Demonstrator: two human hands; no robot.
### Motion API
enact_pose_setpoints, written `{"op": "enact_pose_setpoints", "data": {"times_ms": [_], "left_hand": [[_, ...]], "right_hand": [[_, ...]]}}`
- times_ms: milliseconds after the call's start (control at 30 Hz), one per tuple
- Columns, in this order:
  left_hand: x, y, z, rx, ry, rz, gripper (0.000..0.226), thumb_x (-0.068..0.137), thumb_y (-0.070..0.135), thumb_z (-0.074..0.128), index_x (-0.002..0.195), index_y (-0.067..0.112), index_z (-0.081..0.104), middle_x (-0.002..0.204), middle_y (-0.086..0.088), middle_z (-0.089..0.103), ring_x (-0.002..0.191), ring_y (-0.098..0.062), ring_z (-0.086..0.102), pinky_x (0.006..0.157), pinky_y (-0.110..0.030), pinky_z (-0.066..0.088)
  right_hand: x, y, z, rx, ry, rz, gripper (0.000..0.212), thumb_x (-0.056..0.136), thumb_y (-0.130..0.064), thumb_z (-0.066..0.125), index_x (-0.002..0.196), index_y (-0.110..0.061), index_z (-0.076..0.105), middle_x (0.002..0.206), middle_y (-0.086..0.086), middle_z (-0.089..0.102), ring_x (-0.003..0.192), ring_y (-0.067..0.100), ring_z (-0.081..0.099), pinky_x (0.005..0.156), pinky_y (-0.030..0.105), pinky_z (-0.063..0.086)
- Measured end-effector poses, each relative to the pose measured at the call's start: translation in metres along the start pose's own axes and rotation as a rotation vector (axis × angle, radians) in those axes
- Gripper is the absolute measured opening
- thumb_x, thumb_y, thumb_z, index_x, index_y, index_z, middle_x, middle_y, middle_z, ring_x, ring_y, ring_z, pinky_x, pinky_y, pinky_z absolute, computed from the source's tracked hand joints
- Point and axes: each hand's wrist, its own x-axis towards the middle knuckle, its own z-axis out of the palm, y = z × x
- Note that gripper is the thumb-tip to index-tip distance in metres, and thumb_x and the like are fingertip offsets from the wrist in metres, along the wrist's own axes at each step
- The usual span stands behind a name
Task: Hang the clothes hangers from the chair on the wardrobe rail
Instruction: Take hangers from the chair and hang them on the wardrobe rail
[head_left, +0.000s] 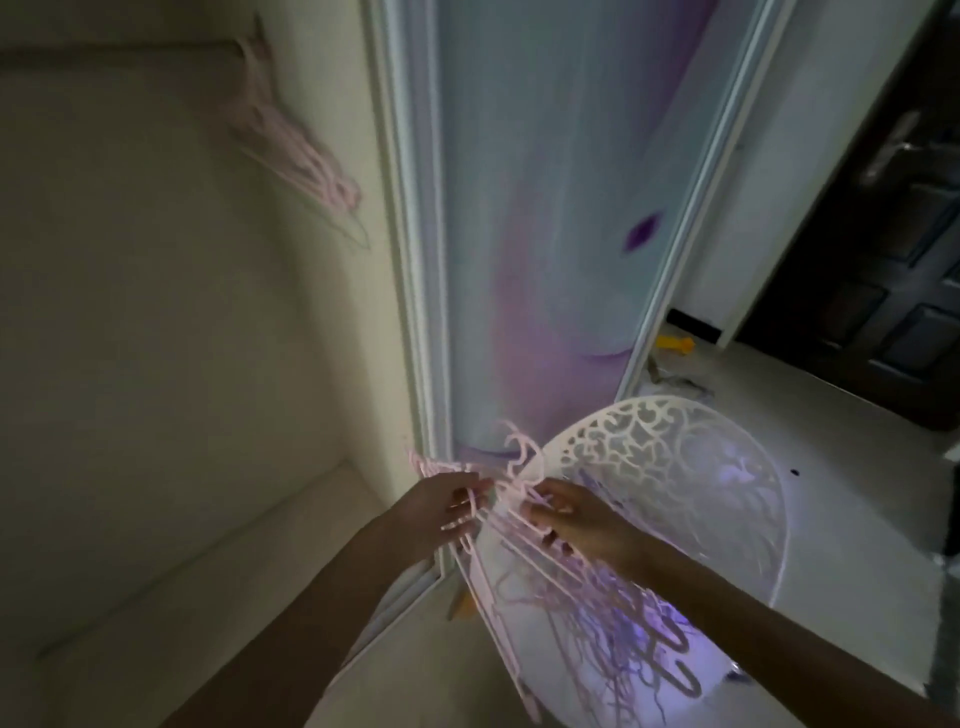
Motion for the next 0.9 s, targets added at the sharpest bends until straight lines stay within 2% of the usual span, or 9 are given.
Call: {"op": "enact_pose_setpoints", "data": {"times_ms": [133,200,267,400,500,600,767,900], "left_hand": [[-0.047,0.007,-0.058,-0.025,0.043,0.035,0.015,0.087,0.009,0.053,0.078,0.013,0.064,0.079,0.001,0.061,0.076,-0.009,0.058,0.071,-0.024,0.046],[-0.074,0.009,-0.092,-0.032,0.1,0.067,0.014,0.087,0.007,0.055,0.076,0.012,0.062,0.078,-0.001,0.059,0.071,-0.01,0.058,0.069,-0.023,0.048],[-0.092,0.013,-0.111,0.015,0.15,0.074,0.013,0.087,0.01,0.058,0.075,0.015,0.06,0.076,0.001,0.057,0.071,-0.009,0.056,0.069,-0.022,0.045],[-0.146,0.022,-0.182,-0.001,0.219,0.114,0.015,0.087,0.019,0.062,0.073,0.015,0.057,0.06,0.005,0.063,0.064,-0.007,0.057,0.062,-0.022,0.045],[-0.172,0.032,-0.216,-0.042,0.275,0.152,0.015,0.085,0.023,0.065,0.074,0.016,0.059,0.07,0.005,0.062,0.07,-0.009,0.056,0.064,-0.023,0.045],[-0.187,0.043,-0.239,-0.031,0.303,0.211,0.017,0.085,0.023,0.065,0.072,0.015,0.058,0.074,0.001,0.06,0.071,-0.01,0.056,0.066,-0.024,0.043],[-0.192,0.058,-0.263,-0.04,0.352,0.312,0.017,0.087,0.026,0.064,0.074,0.015,0.059,0.077,0.001,0.06,0.072,-0.009,0.056,0.067,-0.023,0.046],[-0.187,0.083,-0.275,-0.101,0.346,0.334,0.015,0.09,0.016,0.059,0.076,0.011,0.058,0.076,-0.001,0.058,0.071,-0.011,0.056,0.063,-0.023,0.052]], "right_hand": [[-0.002,-0.047,0.077,-0.051,-0.082,-0.086,0.024,0.089,-0.021,0.063,0.107,-0.007,0.062,0.089,0.009,0.066,0.062,0.015,0.061,0.052,0.019,0.049],[-0.008,-0.074,0.12,-0.023,-0.072,-0.103,0.013,0.087,-0.024,0.064,0.096,-0.014,0.063,0.08,0.001,0.065,0.055,0.011,0.063,0.055,0.024,0.052],[-0.011,-0.094,0.146,0.007,-0.048,-0.122,0.005,0.088,-0.025,0.063,0.086,-0.022,0.06,0.076,-0.002,0.063,0.048,0.007,0.062,0.053,0.022,0.049],[-0.034,-0.151,0.216,0.018,-0.092,-0.185,0.014,0.089,-0.024,0.062,0.099,-0.015,0.06,0.089,0.0,0.064,0.057,0.011,0.064,0.05,0.017,0.048],[-0.043,-0.179,0.243,0.013,-0.122,-0.232,0.019,0.087,-0.022,0.065,0.103,-0.012,0.062,0.083,-0.004,0.065,0.061,0.012,0.065,0.061,0.023,0.056],[-0.043,-0.202,0.263,0.0,-0.117,-0.267,0.022,0.086,-0.023,0.066,0.104,-0.011,0.064,0.083,-0.002,0.066,0.061,0.017,0.067,0.053,0.021,0.054],[-0.026,-0.226,0.278,0.054,-0.133,-0.298,0.023,0.081,-0.033,0.071,0.095,-0.015,0.069,0.075,0.0,0.069,0.061,0.02,0.068,0.056,0.028,0.055],[-0.005,-0.248,0.276,0.052,-0.182,-0.313,0.025,0.085,-0.035,0.065,0.094,-0.012,0.067,0.074,0.001,0.068,0.057,0.014,0.066,0.049,0.02,0.05]]}}
